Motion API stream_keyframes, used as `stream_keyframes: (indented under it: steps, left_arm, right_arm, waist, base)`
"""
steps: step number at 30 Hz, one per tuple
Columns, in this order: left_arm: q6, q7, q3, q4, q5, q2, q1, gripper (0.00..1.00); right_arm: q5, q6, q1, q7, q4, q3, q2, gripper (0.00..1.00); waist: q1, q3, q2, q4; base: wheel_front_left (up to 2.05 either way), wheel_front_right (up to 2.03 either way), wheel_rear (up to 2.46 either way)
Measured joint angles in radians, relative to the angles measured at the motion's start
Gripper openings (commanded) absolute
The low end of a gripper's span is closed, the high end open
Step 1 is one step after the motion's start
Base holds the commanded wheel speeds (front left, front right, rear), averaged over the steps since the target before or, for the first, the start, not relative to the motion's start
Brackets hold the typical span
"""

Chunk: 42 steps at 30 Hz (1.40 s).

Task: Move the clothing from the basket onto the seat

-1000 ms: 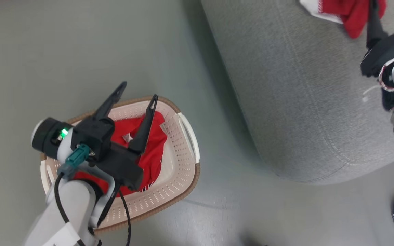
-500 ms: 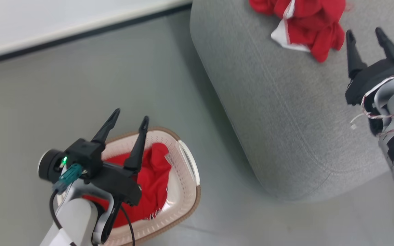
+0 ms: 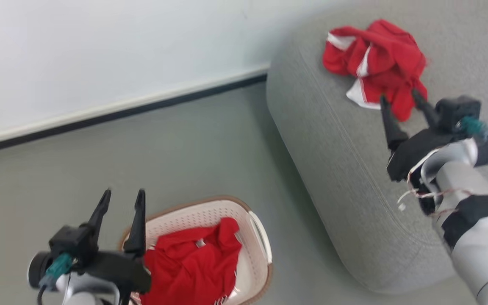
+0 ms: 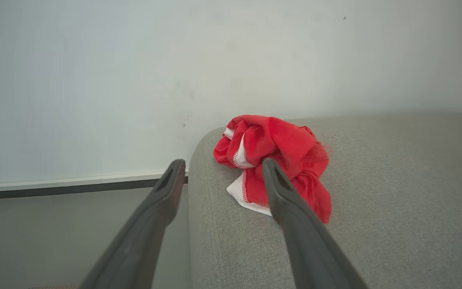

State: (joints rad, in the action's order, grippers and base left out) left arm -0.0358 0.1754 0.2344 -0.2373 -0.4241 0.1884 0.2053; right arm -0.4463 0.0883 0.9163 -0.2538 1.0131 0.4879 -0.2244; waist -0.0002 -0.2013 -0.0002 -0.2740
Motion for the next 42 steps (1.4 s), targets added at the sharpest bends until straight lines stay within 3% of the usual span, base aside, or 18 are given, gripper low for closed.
stream_keyframes:
  steps: [9,21,31,42]
  left_arm:
    - [-0.027,0.034,-0.057,-0.011,-0.023,0.000,-0.118,1.00]
    - [-0.050,0.056,-0.114,0.029,-0.050,0.002,-0.283,1.00]
    - [-0.061,0.065,-0.139,0.082,-0.050,-0.010,-0.355,1.00]
    - [-0.070,0.068,-0.157,0.113,-0.047,-0.015,-0.384,1.00]
  right_arm:
    - [0.007,-0.005,-0.176,0.000,-0.107,0.000,0.024,1.00]
    - [0.016,-0.082,-0.398,0.000,-0.332,-0.020,0.051,1.00]
    - [0.036,-0.143,-0.561,0.000,-0.507,-0.041,0.047,1.00]
    - [0.062,-0.171,-0.722,0.000,-0.660,-0.056,0.035,1.00]
  waist:
    - [0.0000,0.116,0.0001,0.072]
    - [0.0001,0.228,0.0001,0.154]
    - [0.0003,0.251,0.0002,0.168]
    - [0.0003,0.256,0.0002,0.169]
  base:
    - [0.00,0.00,0.00]
    - [0.00,0.00,0.00]
    - [0.00,0.00,0.00]
    - [0.00,0.00,0.00]
